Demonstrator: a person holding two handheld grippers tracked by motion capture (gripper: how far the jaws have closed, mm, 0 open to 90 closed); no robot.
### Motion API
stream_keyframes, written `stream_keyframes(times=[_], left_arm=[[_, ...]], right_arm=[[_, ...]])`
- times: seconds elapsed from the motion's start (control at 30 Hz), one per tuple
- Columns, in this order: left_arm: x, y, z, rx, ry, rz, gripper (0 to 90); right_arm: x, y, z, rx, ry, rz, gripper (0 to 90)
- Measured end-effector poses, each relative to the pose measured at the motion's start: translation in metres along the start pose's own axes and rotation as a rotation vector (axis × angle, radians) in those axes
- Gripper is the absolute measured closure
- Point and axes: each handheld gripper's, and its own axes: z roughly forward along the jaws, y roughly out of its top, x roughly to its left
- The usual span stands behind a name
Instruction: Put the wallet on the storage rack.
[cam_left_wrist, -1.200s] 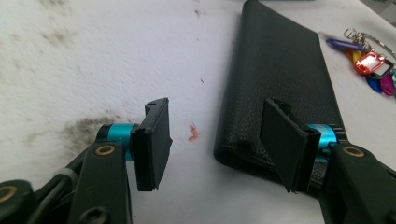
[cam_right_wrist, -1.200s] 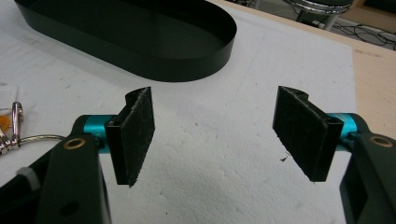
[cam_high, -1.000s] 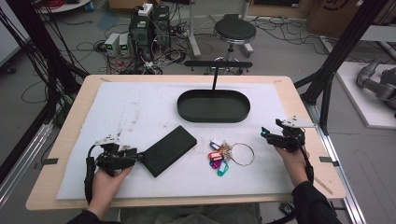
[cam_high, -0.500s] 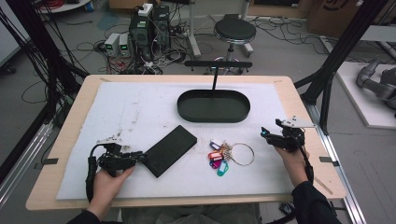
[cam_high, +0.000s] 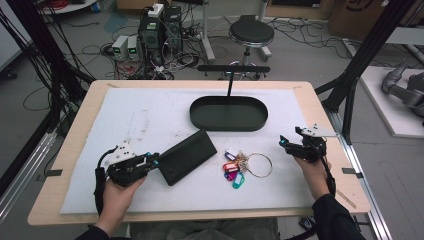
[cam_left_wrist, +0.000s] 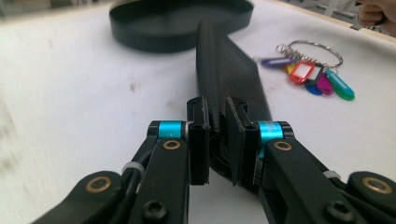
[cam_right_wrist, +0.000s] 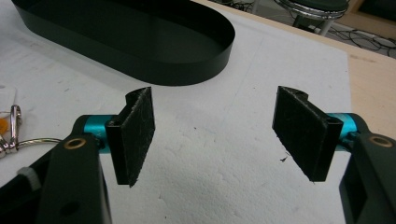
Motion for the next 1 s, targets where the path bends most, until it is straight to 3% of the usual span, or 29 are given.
stream_keyframes(times=[0.13,0.23,0.3,0.37,0.47,0.57,0.73,0.9,1.0], left_arm=[[-0.006,0.005,-0.001,-0.05,-0.016,0.093,79.9],[-0.009,0.008,-0.001,-0.081,-0.033,0.13,80.0],[-0.012,0.009,-0.002,-0.099,-0.049,0.189,80.0],[-0.014,0.01,-0.002,-0.102,-0.061,0.249,79.9],[-0.017,0.008,-0.004,-0.091,-0.092,0.289,79.7],[-0.018,0.005,-0.006,-0.073,-0.104,0.296,79.3],[-0.017,0.002,-0.005,-0.084,-0.118,0.252,72.4],[-0.02,-0.003,0.01,0.017,-0.121,0.207,54.7],[-0.022,-0.004,0.017,0.048,-0.122,0.192,56.9]], right_arm=[[0.002,0.002,-0.003,-0.025,0.016,-0.003,30.2],[0.008,0.005,-0.006,-0.061,0.041,-0.022,30.2],[0.015,0.008,-0.006,-0.079,0.067,-0.049,30.2],[0.016,0.009,-0.006,-0.081,0.069,-0.054,30.2],[0.019,0.01,-0.006,-0.083,0.079,-0.064,30.2],[0.018,0.009,-0.006,-0.086,0.086,-0.054,30.2],[0.019,0.01,-0.006,-0.092,0.092,-0.058,30.2],[0.019,0.01,-0.005,-0.095,0.095,-0.063,30.3],[0.019,0.01,-0.005,-0.094,0.095,-0.062,30.3]])
